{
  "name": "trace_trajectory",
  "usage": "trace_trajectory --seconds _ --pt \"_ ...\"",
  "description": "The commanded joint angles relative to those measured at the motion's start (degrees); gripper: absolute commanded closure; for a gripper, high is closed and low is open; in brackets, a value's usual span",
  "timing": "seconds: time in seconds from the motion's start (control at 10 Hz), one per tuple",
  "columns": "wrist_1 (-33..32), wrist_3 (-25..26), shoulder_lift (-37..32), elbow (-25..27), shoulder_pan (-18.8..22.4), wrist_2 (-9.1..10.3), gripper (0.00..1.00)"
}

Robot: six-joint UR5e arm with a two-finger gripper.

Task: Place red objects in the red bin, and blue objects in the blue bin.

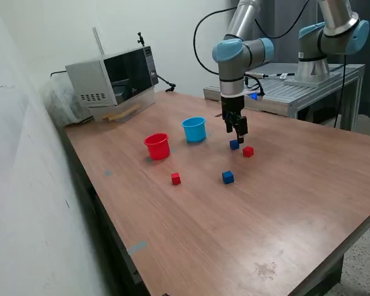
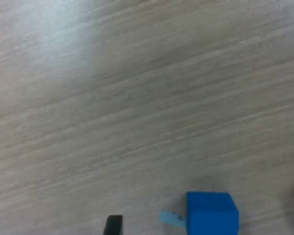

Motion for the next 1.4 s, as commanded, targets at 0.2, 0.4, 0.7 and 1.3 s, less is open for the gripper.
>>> trace_trajectory --seconds 0.2,0.4,0.7,1.3 --pt "-0.18 -0.61 0.72 -0.64 -0.05 0.03 1.0" --pt "-0.09 -2.54 0.72 -0.64 -0.05 0.03 1.0" --pt "0.17 -8.07 -1.8 -0.38 -0.22 0.99 1.0" --pt "4.04 -13.62 -9.74 -3.19 -10.04 1.61 1.0"
